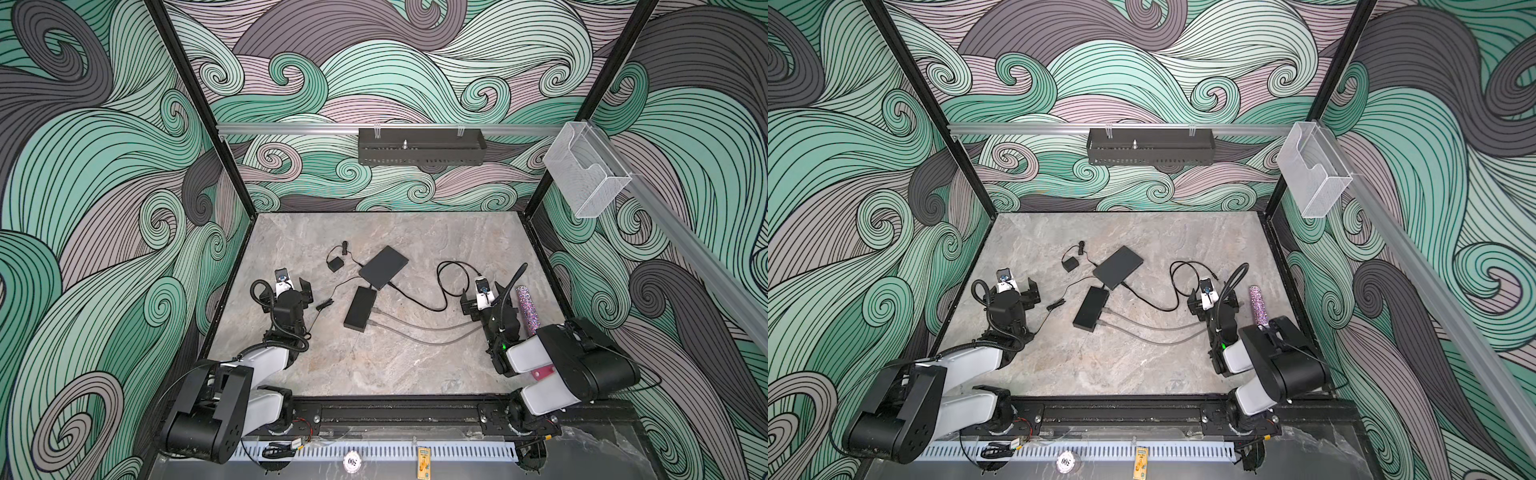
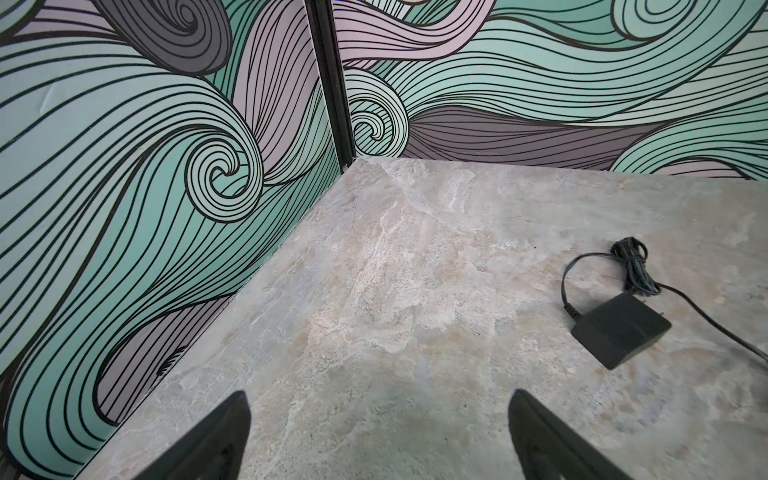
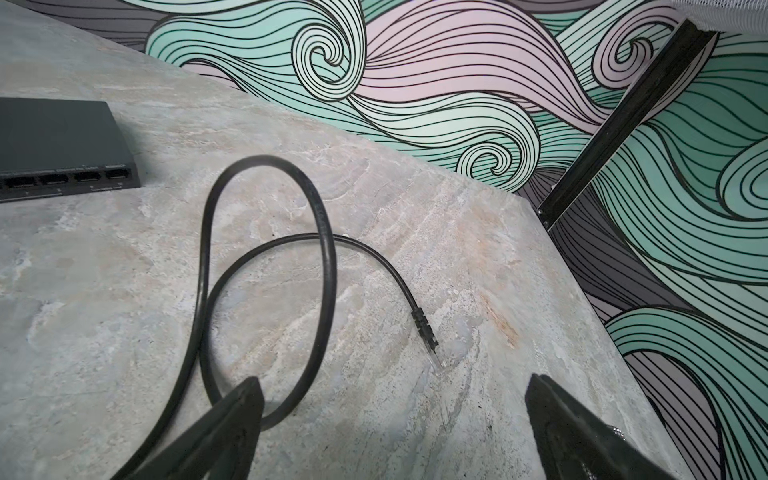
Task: Insert the plug into the switch port
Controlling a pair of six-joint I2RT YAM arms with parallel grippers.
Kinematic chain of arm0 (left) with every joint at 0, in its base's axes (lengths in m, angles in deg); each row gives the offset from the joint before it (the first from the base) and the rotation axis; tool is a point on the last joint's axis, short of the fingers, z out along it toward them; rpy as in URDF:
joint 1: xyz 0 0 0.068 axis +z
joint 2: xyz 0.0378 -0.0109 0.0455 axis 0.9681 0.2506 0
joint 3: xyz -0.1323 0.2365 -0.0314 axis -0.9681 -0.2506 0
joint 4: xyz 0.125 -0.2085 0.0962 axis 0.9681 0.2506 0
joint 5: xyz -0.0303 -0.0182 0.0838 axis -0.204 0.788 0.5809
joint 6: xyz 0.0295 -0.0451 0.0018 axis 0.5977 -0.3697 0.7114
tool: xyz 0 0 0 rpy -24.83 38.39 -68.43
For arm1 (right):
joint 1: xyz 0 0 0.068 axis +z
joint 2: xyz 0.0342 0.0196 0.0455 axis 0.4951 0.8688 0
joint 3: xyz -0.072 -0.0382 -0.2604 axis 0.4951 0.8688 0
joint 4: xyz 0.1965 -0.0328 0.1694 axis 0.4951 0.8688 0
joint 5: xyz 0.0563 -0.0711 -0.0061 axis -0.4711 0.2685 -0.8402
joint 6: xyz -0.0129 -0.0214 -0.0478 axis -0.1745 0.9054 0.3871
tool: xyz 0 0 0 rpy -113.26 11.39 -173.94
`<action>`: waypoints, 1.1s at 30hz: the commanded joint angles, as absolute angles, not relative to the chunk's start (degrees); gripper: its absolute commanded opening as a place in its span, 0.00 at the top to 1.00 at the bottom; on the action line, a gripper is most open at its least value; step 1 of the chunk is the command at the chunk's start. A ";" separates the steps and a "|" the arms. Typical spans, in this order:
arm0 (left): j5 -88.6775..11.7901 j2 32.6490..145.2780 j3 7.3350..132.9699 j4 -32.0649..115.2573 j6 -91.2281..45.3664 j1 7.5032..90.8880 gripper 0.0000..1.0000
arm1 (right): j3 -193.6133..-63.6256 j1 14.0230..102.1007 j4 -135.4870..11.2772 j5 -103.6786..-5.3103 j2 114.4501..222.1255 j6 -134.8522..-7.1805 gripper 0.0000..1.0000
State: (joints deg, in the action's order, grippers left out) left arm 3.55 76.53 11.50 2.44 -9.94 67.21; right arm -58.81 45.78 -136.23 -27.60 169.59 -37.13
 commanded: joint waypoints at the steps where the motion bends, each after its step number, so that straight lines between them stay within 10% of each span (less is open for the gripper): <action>1: 1.71 77.55 13.26 1.31 -10.80 68.78 0.01 | -59.82 44.52 -141.63 -26.53 169.94 -40.22 0.01; 10: 2.39 89.91 9.22 -20.06 -11.18 72.40 0.01 | -61.48 40.79 -140.73 -28.79 172.38 -43.99 0.01; 24: -10.29 93.83 23.89 5.99 -12.76 76.67 0.01 | -75.00 32.38 -110.31 -36.81 168.78 -52.44 0.01; 33: -28.19 92.67 20.25 0.41 -4.72 76.92 0.01 | -60.31 33.11 -138.82 -35.50 169.88 -51.75 0.01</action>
